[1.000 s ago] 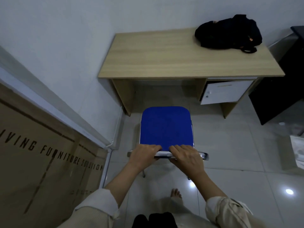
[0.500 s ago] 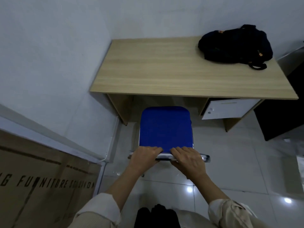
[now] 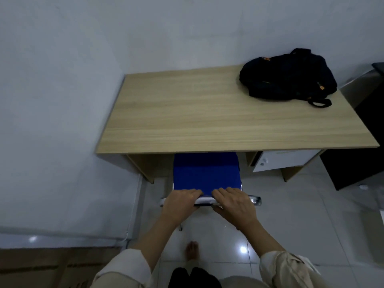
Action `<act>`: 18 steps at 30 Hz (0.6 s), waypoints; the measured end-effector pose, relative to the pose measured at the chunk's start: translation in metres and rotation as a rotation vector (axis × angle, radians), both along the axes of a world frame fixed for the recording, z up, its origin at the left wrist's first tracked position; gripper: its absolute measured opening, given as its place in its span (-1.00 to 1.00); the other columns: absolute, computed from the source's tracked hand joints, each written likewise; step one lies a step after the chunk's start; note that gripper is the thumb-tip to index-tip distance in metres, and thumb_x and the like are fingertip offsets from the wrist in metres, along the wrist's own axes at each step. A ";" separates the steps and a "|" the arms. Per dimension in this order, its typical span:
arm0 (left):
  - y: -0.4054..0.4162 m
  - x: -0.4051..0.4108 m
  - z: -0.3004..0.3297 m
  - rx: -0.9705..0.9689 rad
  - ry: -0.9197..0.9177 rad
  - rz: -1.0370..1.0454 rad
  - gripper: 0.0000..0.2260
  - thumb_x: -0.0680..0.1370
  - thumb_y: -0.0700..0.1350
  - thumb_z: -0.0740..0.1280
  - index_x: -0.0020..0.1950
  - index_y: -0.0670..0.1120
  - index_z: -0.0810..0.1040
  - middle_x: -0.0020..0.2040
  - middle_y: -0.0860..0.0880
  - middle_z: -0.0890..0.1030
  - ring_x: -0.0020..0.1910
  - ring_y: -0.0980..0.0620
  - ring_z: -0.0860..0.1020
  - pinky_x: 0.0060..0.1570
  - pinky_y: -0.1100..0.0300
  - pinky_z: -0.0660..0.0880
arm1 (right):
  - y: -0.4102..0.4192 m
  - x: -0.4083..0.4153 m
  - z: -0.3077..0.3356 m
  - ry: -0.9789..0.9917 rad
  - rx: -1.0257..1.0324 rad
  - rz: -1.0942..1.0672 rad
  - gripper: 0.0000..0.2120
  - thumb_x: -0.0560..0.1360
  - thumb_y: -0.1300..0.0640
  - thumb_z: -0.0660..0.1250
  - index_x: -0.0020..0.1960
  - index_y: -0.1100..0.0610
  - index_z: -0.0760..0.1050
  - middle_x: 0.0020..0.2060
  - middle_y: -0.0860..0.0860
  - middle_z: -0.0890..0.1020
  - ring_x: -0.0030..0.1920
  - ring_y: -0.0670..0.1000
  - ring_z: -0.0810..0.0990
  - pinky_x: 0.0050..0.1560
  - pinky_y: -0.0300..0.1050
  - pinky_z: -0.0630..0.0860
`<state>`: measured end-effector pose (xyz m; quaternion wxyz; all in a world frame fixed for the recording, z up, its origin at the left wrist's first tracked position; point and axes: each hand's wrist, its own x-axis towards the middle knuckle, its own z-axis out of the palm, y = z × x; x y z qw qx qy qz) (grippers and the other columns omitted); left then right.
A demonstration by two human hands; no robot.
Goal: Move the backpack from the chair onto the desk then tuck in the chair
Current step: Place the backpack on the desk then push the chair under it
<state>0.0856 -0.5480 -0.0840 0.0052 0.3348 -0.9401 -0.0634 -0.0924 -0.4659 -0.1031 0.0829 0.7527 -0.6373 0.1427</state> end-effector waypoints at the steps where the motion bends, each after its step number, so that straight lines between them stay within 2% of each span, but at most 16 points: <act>1: -0.009 -0.005 0.000 -0.007 -0.010 -0.002 -0.76 0.54 0.05 0.26 0.16 0.01 0.51 -0.01 -0.02 0.67 -0.11 -0.02 0.63 -0.18 0.13 0.51 | -0.009 -0.005 0.000 0.001 0.005 -0.007 -0.83 0.32 0.04 0.47 -0.19 0.05 0.52 -0.41 -0.03 0.55 -0.44 -0.01 0.49 -0.41 -0.13 0.48; 7: -0.055 -0.020 -0.004 -0.079 -0.020 -0.026 -0.83 0.49 -0.01 0.36 0.03 -0.02 0.59 -0.16 0.00 0.70 -0.27 0.02 0.65 -0.31 0.17 0.59 | -0.051 -0.021 0.000 -0.002 0.006 -0.032 -0.82 0.30 0.03 0.47 -0.19 0.05 0.51 -0.40 -0.03 0.56 -0.43 0.00 0.49 -0.41 -0.12 0.48; 10: -0.069 -0.026 -0.001 -0.161 -0.032 -0.067 -0.83 0.32 0.05 0.53 -0.18 0.04 0.63 -0.38 0.07 0.67 -0.48 0.14 0.59 -0.52 0.30 0.52 | -0.064 -0.027 -0.002 0.006 0.016 -0.030 -0.81 0.31 0.01 0.46 -0.17 0.05 0.52 -0.38 -0.03 0.57 -0.41 0.00 0.51 -0.39 -0.12 0.49; 12: -0.078 -0.030 -0.002 -0.203 -0.006 -0.079 -0.80 0.25 0.07 0.56 -0.25 0.06 0.63 -0.44 0.08 0.65 -0.54 0.16 0.56 -0.58 0.34 0.46 | -0.073 -0.032 -0.004 0.018 0.019 -0.027 -0.82 0.35 -0.02 0.43 -0.15 0.05 0.52 -0.36 -0.02 0.58 -0.40 0.00 0.52 -0.38 -0.10 0.51; 18: -0.097 -0.045 -0.003 -0.204 0.059 -0.081 -0.77 0.24 0.09 0.57 -0.24 0.04 0.63 -0.46 0.07 0.63 -0.56 0.14 0.54 -0.59 0.34 0.46 | -0.093 -0.046 0.001 0.047 0.047 -0.047 -0.81 0.33 -0.03 0.42 -0.17 0.06 0.50 -0.37 -0.02 0.57 -0.39 0.01 0.51 -0.39 -0.10 0.48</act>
